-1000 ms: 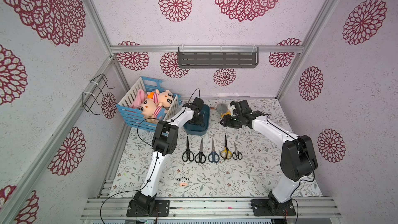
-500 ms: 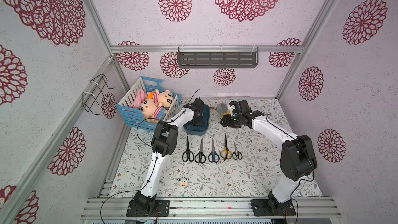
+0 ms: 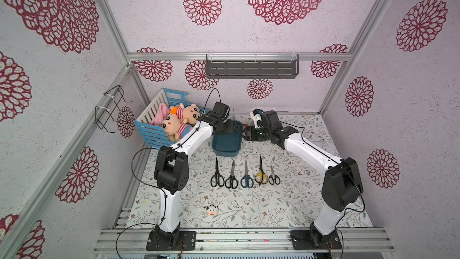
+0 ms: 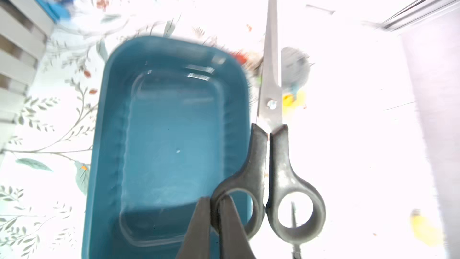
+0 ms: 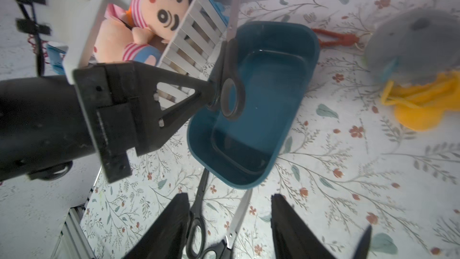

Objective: Take the scissors out of the storage box
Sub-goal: Pick up the scissors from the storage box.

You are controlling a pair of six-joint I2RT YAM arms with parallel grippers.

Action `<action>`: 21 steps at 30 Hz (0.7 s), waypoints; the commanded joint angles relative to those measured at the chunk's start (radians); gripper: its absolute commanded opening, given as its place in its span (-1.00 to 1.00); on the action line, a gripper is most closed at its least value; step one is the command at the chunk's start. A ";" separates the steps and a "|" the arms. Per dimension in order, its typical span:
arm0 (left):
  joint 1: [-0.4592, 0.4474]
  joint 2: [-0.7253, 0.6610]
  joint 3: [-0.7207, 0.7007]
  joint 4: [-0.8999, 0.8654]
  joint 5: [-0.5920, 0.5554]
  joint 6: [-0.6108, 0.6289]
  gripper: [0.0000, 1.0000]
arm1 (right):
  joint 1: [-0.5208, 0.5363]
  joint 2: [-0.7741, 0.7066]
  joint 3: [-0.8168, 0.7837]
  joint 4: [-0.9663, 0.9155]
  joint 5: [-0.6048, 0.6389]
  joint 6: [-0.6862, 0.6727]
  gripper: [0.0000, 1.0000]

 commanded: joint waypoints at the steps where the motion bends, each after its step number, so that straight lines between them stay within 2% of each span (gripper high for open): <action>1: -0.013 -0.045 -0.049 0.035 0.025 -0.029 -1.00 | 0.005 -0.024 0.005 0.141 -0.025 0.060 0.19; 7: -0.038 -0.130 -0.076 0.040 0.039 -0.042 -1.00 | 0.007 -0.003 0.017 0.134 -0.016 0.056 0.20; 18: -0.089 -0.180 -0.105 0.038 0.024 -0.049 -1.00 | 0.006 0.013 0.005 0.168 -0.051 0.080 0.19; 21: -0.097 -0.193 -0.110 0.038 0.025 -0.050 -1.00 | 0.007 0.010 -0.002 0.176 -0.061 0.092 0.02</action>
